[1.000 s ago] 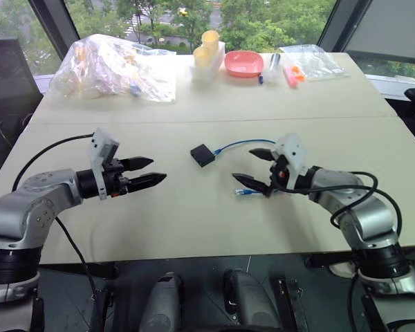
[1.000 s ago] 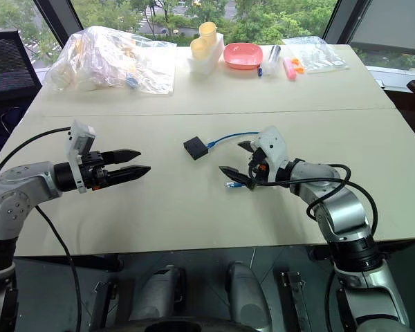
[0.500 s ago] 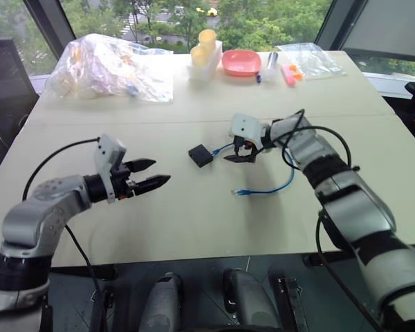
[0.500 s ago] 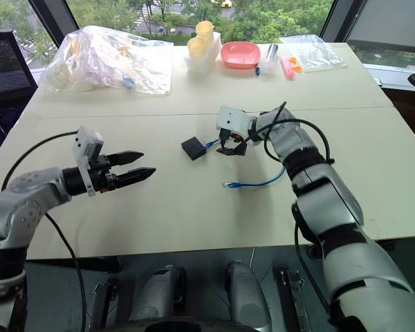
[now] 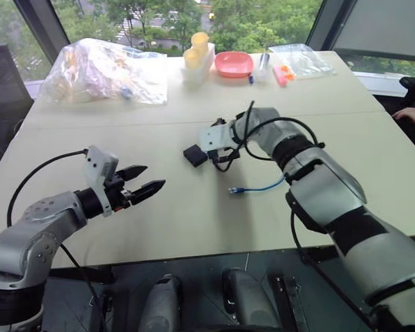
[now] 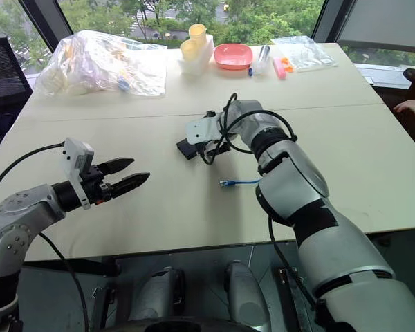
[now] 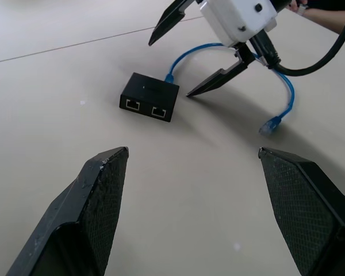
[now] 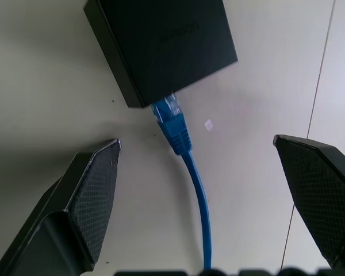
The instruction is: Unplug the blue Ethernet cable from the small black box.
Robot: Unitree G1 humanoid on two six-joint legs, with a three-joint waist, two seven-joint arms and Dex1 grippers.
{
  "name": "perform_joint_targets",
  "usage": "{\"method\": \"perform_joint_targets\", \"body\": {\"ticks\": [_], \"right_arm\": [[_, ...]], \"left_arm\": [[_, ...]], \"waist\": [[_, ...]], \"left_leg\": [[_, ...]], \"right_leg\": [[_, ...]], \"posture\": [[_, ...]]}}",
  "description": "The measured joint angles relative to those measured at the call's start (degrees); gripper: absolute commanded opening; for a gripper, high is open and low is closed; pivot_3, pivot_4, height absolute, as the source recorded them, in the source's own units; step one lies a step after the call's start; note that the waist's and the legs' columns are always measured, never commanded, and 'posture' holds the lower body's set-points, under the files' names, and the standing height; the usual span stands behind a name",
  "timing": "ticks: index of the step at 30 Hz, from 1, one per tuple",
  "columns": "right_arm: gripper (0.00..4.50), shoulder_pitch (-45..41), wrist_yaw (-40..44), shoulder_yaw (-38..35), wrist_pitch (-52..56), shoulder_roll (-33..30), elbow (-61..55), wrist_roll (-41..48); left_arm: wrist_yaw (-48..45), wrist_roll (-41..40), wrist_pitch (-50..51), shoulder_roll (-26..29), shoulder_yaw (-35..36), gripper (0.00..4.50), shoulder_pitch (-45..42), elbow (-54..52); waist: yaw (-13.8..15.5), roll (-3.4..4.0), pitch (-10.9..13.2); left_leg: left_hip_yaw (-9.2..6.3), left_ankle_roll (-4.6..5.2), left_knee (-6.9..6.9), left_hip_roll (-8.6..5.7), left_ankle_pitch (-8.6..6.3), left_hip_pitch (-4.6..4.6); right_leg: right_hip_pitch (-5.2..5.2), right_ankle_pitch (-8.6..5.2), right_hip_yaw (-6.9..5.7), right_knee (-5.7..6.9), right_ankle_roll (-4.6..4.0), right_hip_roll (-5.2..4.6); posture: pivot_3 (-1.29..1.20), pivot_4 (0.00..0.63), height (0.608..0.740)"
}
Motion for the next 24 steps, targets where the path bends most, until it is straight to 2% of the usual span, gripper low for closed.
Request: {"method": "perform_joint_targets", "body": {"ticks": [3, 8, 17, 24], "right_arm": [[3.6, -0.3, -6.3, 4.0, -0.3, 1.1, 0.0, -5.5], [1.21, 0.7, -15.6, 9.1, -1.3, 1.8, 1.1, -13.2], [1.21, 1.4, -11.5, 4.8, -5.5, 1.7, 0.9, -12.0], [1.21, 1.9, -10.2, 4.7, -11.8, -0.4, 0.1, -12.3]], "left_arm": [[2.0, -0.8, 1.0, 0.0, 1.6, 3.82, 3.2, -2.7], [5.0, -2.9, 2.0, -0.2, 5.6, 3.82, 7.5, -6.3], [5.9, -2.4, 1.6, 0.5, 4.7, 3.82, 2.9, -4.4], [4.8, 1.8, -0.9, 0.3, 0.0, 3.82, -1.3, 1.8]], "waist": [[0.0, -0.02, 0.0], [0.2, -0.03, 0.0], [0.0, -0.16, -0.1], [0.2, -0.17, -0.1]], "left_leg": [[-0.02, -0.01, 0.0, 0.0, 0.0, 0.06], [-0.08, -0.33, 0.02, -0.03, 0.19, 0.03], [-0.09, -0.33, -0.08, 0.01, 0.2, 0.12], [-0.1, -0.33, -0.07, 0.01, 0.2, 0.1]], "right_leg": [[0.01, -0.02, 0.0, 0.06, -0.04, 0.0], [0.0, 0.02, 0.0, 0.04, -0.16, -0.07], [0.07, 0.01, -0.01, 0.05, -0.13, 0.08], [0.07, 0.01, -0.01, 0.05, -0.12, 0.08]], "posture": [[0.0, 0.15, 0.74], [0.0, 0.15, 0.74], [0.0, 0.15, 0.74], [0.0, 0.15, 0.74]]}}
